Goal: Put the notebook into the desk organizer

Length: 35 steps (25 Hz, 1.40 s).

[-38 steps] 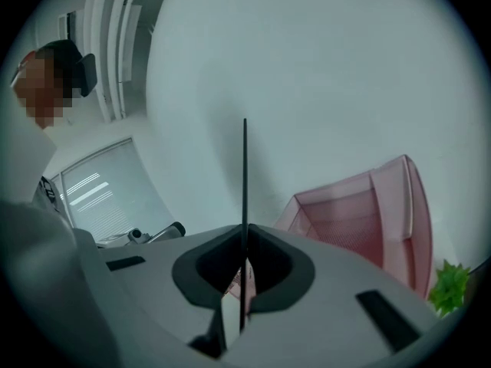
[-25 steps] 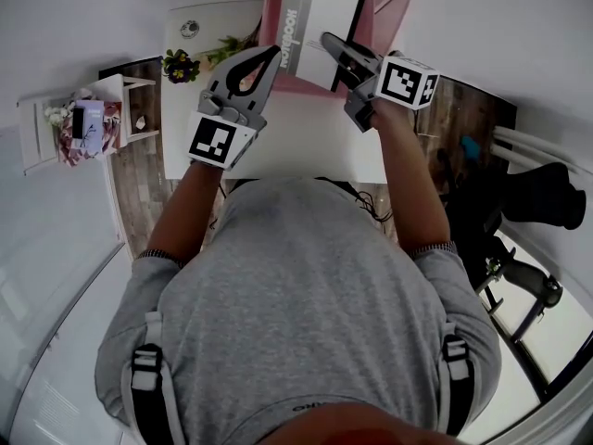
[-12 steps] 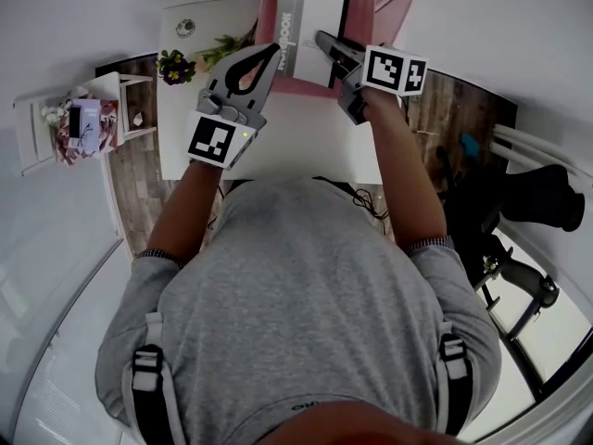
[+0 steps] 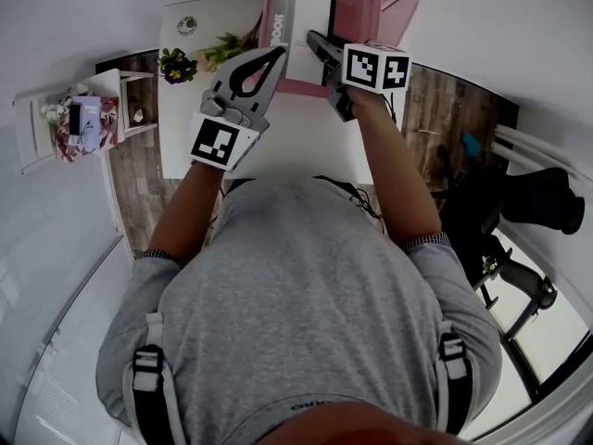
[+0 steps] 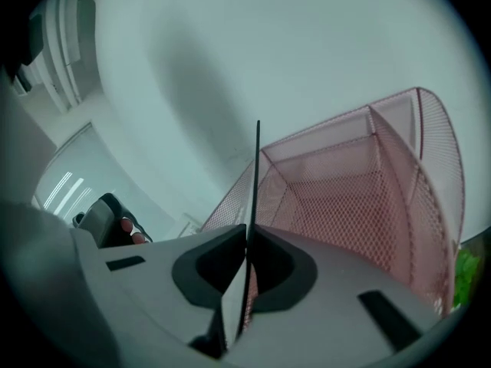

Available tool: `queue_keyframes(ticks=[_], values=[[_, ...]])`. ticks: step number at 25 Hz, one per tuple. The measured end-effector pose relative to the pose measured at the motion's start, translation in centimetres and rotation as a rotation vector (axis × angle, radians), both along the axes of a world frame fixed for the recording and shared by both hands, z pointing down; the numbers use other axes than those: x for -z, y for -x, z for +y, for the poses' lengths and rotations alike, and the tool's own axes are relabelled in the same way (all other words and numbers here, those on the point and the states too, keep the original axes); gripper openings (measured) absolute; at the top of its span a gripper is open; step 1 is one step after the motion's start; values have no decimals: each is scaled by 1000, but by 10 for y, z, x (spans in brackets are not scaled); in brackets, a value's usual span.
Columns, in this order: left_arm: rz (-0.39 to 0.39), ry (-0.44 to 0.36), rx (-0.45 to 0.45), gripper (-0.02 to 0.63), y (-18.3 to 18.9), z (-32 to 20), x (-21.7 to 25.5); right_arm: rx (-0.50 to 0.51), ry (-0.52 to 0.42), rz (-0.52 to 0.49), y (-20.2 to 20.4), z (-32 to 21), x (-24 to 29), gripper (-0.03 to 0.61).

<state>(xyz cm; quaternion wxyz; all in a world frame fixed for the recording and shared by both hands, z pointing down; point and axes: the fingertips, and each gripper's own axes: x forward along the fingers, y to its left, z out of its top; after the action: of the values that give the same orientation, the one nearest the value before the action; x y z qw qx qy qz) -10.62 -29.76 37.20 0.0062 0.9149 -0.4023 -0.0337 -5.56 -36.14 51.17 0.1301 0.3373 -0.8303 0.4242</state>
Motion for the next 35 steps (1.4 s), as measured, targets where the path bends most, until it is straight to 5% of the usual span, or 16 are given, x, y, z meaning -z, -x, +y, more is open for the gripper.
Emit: queue_keyframes(ticks=[16, 20, 35], values=[[5, 11, -1, 18, 10, -4, -6, 4, -142, 245, -1, -10, -6, 104], [3, 10, 3, 18, 12, -3, -7, 11, -206, 276, 3, -12, 1, 231], [2, -1, 12, 18, 20, 6, -3, 89, -347, 519, 7, -11, -5, 418]])
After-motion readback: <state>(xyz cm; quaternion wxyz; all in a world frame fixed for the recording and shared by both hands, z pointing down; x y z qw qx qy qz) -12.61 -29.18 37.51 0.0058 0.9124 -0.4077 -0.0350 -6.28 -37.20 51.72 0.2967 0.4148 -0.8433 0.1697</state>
